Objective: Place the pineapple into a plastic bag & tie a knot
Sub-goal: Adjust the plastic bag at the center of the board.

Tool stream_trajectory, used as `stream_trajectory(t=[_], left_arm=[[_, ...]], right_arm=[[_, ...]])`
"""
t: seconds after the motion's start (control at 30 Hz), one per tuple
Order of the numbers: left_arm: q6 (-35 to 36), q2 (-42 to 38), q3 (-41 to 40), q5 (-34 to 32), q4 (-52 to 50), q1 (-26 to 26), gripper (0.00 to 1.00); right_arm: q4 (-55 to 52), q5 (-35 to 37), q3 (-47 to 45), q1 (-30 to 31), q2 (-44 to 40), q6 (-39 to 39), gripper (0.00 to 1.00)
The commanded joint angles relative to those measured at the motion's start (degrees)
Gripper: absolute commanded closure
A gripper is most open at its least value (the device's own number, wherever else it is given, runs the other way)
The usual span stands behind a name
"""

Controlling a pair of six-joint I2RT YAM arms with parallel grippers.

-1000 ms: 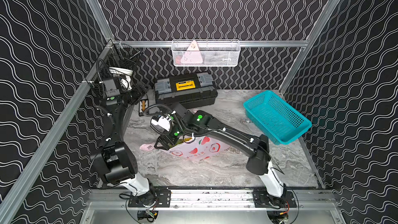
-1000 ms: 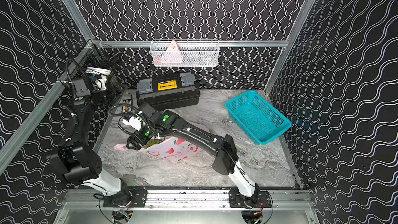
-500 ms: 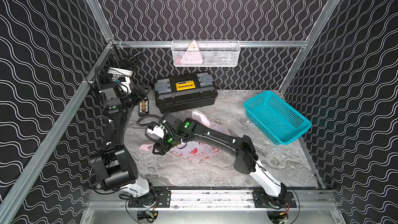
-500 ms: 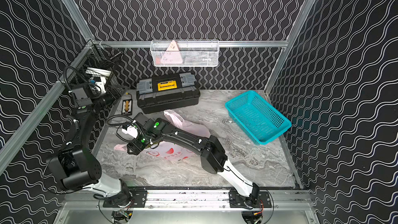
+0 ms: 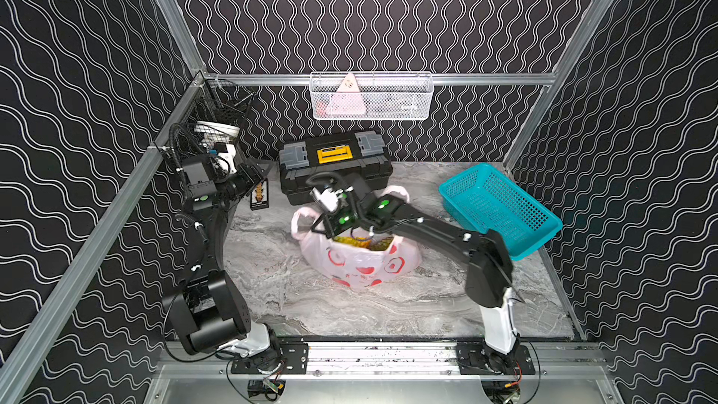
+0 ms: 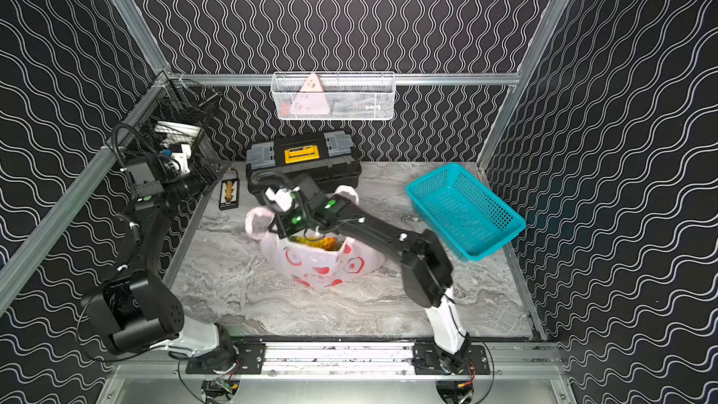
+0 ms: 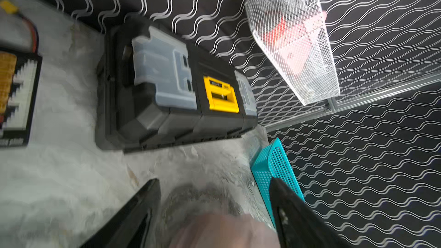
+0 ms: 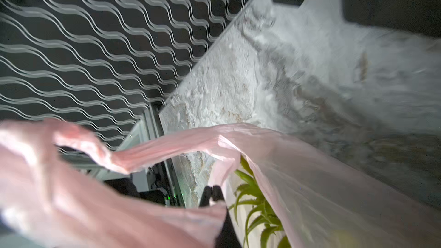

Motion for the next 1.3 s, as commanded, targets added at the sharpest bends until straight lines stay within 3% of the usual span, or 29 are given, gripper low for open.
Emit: stream_trajectory(t=[0.0, 0.1, 0.2, 0.3, 0.43, 0.5, 0.57, 0.73, 0.77, 0.9, 1.03, 1.27], left_arm=[[-4.96, -3.78, -3.2, -12.16, -6.11, -1.47, 0.2], [-2.9, -9.55, -7.67, -9.16, -0.76, -8.42, 0.16], [2.89, -13.92, -9.51, -10.56, 3.5, -17.51, 0.14], [6.58, -16.59, -11.4, -11.3, 7.7, -23.32, 0.11], [5.92, -18.46, -15.77, -9.63, 14.04, -23.92, 0.03], [6.52, -17.23, -15.1, -8.04, 13.22, -24.07, 0.04], [6.66, -15.05, -12.08, -3.73, 10.64, -24.15, 0.08], [-1.5, -11.22, -8.31, 9.87, 13.97, -25.84, 0.15], [-2.6, -11.48, -8.35, 11.14, 14.82, -28.28, 0.15], [-0.71, -12.67, -6.79, 11.54, 10.0, -32.25, 0.13], [3.19, -13.57, -5.41, 7.74, -0.11, -32.96, 0.13], [-7.09, -12.72, -8.68, 7.0, 8.71, -33.51, 0.11]], right_arm=[[6.64, -1.81, -2.15, -3.38, -4.13, 3.17, 1.0], [6.74, -3.37, -3.0, -6.66, -6.9, 3.97, 1.0], [3.7, -4.8, -1.12, -7.57, -8.46, 2.61, 1.0], [2.39, -6.3, -0.58, -7.53, -10.13, 2.61, 1.0], [3.6, -8.24, -4.37, -7.29, -12.66, 3.4, 1.0], [3.98, -8.97, -6.75, -7.3, -13.5, 3.5, 1.0], [4.27, -9.17, -9.08, -7.26, -13.93, 3.72, 1.0], [5.26, -9.31, -11.88, -6.35, -14.37, 4.08, 1.0], [5.12, -8.97, -11.95, -5.95, -14.34, 3.91, 1.0], [3.78, -8.26, -11.14, -4.68, -13.75, 2.96, 1.0], [3.51, -7.94, -11.07, -4.1, -13.75, 2.75, 1.0], [3.65, -7.72, -11.08, -2.94, -13.51, 2.84, 1.0]])
